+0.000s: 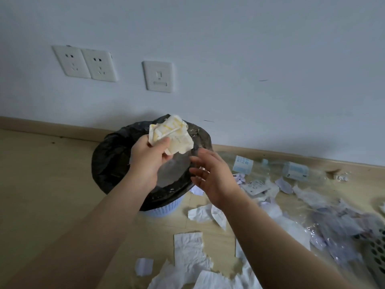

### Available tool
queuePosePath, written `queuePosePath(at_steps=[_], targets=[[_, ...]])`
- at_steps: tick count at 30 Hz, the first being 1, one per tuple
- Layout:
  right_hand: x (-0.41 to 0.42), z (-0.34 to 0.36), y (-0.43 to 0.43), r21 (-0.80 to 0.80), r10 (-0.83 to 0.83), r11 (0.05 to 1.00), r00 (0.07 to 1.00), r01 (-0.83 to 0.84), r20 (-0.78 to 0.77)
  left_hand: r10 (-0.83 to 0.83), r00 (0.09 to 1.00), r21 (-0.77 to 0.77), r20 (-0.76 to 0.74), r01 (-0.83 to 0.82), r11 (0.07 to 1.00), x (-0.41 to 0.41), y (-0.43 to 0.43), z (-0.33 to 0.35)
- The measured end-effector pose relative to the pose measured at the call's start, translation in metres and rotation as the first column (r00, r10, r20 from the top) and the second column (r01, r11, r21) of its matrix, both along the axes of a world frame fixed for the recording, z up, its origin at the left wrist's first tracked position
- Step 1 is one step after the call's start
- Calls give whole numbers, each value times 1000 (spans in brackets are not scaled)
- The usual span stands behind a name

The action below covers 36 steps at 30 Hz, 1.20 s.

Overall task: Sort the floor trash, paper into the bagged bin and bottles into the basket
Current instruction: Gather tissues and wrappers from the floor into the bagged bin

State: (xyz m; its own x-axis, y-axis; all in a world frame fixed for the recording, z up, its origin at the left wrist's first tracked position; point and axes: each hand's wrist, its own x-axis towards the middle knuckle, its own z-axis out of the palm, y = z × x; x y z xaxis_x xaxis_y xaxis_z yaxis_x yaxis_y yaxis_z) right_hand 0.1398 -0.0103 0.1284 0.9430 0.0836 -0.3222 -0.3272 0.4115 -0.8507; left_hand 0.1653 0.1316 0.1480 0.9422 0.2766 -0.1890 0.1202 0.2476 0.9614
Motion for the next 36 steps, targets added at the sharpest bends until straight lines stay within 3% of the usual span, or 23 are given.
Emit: queuePosePath(at_steps=[3, 5, 6, 8, 10, 13, 15, 17, 18, 20, 23, 25, 28, 30, 32, 36], targets=[[-4, -12, 1, -17, 5, 1000, 999, -6, -48, 81, 996, 230, -31, -71, 971, 12, 22, -9], [-4, -16, 1, -17, -3, 1000, 998, 2, -60, 86, 994, 447, -68, -47, 893, 17, 32, -20], [-4, -17, 1, -20, -6, 1000, 998, 5, -61, 63, 992, 571, -106, 9, 821, 16, 35, -26], [-3, -18, 1, -24, -10, 1000, 998, 9, -62, -3, 981, 797, -195, 160, 583, 13, 38, -38], [-3, -19, 2, -24, -14, 1000, 998, 13, -65, -67, 977, 914, -205, 215, 345, 9, 36, -46], [-4, -20, 2, -37, -20, 999, 997, 17, -68, -309, 936, 958, -167, 228, 175, 6, 28, -49], [-4, -20, 2, -45, -23, 999, 997, 20, -72, -442, 845, 929, -301, 365, 66, 9, 23, -50], [-5, -20, 1, -46, -23, 999, 997, 19, -73, -466, 728, 847, -502, 522, -97, 12, 18, -52], [-6, -20, 1, -47, -20, 999, 997, 16, -73, -448, 690, 805, -568, 579, -129, 12, 17, -54], [-7, -20, 0, -50, -14, 999, 997, 10, -74, -399, 661, 753, -635, 645, -129, 12, 15, -60], [-8, -21, -1, -49, -9, 999, 997, 6, -75, -319, 660, 703, -680, 711, -26, 14, 8, -57], [-9, -24, -2, -53, 0, 999, 996, -4, -84, -283, 721, 750, -633, 662, 9, 16, 6, -50], [-13, -30, -4, -65, 10, 998, 994, -17, -106, -294, 905, 908, -308, 372, 195, 10, 9, -37], [-17, -36, -8, -84, -4, 996, 992, -7, -128, -295, 955, 945, -19, 113, 307, 1, 2, -29], [-23, -46, -12, -155, -22, 988, 988, -2, -155, -379, 906, 940, 190, -57, 335, -11, -11, -24], [-43, -77, -17, -400, -15, 913, 974, -78, -225, -633, 709, 944, 310, -155, 290, -42, -33, -32]])
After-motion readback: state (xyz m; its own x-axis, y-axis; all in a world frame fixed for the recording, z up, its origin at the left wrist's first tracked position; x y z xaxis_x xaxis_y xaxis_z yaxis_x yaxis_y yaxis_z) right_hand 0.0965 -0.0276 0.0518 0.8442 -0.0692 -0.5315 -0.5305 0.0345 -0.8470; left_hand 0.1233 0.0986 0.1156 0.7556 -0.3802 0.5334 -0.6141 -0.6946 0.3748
